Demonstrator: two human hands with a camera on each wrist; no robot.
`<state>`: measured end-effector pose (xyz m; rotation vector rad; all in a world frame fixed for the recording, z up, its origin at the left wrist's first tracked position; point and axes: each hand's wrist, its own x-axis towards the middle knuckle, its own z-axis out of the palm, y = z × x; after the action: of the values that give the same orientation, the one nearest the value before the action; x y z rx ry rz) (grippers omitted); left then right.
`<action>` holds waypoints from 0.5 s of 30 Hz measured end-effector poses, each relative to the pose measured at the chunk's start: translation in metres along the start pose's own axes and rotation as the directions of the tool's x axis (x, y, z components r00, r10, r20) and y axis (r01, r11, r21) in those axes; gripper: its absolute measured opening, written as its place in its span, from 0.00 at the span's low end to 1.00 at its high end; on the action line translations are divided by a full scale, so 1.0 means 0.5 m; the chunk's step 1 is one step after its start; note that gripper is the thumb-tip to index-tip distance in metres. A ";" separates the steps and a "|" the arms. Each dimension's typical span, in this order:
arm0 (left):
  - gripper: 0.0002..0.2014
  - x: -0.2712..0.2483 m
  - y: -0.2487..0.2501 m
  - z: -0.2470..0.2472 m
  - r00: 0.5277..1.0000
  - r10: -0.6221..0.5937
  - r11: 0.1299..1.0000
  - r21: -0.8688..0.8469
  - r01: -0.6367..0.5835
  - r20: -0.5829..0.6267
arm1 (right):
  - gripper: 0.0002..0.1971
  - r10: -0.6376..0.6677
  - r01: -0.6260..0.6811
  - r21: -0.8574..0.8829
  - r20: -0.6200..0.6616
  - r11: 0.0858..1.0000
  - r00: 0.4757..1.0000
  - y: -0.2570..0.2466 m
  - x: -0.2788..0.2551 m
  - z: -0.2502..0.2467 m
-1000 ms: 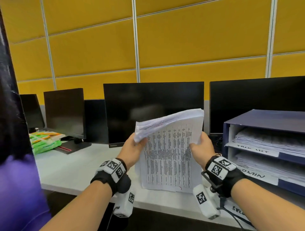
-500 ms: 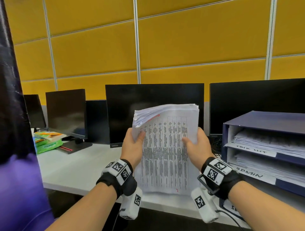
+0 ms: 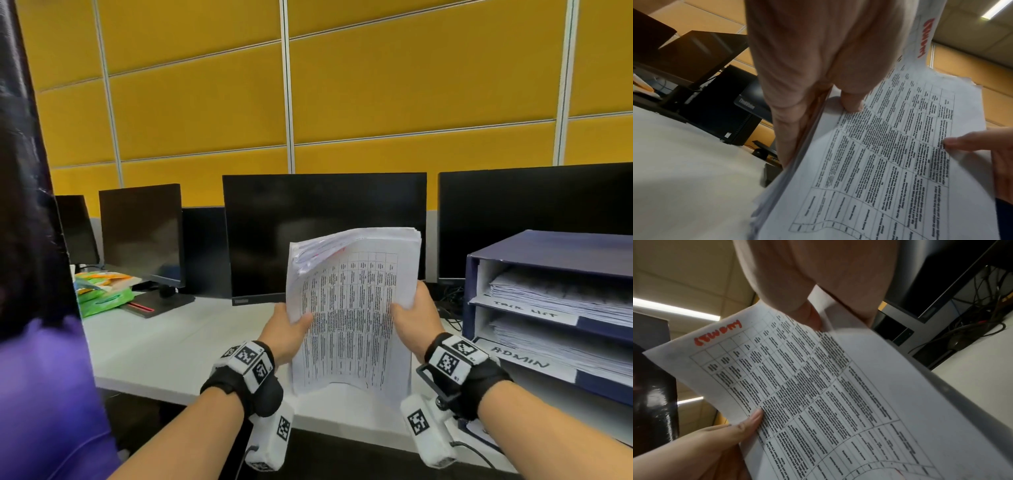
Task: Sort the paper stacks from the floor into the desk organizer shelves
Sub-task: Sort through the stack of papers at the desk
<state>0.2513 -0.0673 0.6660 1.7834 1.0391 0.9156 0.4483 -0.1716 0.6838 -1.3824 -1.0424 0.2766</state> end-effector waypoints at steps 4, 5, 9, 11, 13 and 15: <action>0.14 -0.010 0.003 0.002 0.999 0.000 1.000 -0.007 0.000 0.038 | 0.20 -0.022 0.022 -0.018 -0.011 1.000 1.000 -0.007 -0.011 -0.003; 0.14 -0.014 0.015 0.002 0.999 0.036 0.999 -0.002 -0.036 -0.016 | 0.20 -0.036 0.035 -0.016 -0.027 0.999 0.999 -0.012 -0.013 -0.003; 0.07 -0.025 0.073 0.000 0.917 0.264 0.952 -0.071 -0.297 -0.300 | 0.19 -0.098 0.098 0.009 -0.065 0.995 0.993 -0.030 -0.015 0.005; 0.05 -0.030 0.092 0.005 0.870 0.317 0.931 -0.049 -0.361 -0.376 | 0.19 -0.119 0.119 -0.003 -0.040 0.993 0.992 -0.033 -0.019 0.012; 0.06 -0.036 0.095 0.013 0.855 0.345 0.927 0.001 -0.374 -0.388 | 0.20 -0.109 0.109 -0.016 0.011 0.994 0.994 -0.036 -0.025 0.017; 0.09 -0.038 0.089 0.015 0.862 0.339 0.934 0.027 -0.356 -0.376 | 0.21 -0.097 0.098 -0.010 0.062 0.995 0.993 -0.039 -0.028 0.018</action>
<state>0.2631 -0.0998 0.7008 1.8330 0.9271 1.5421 0.4262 -0.1799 0.6936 -1.3374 -1.1614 0.2419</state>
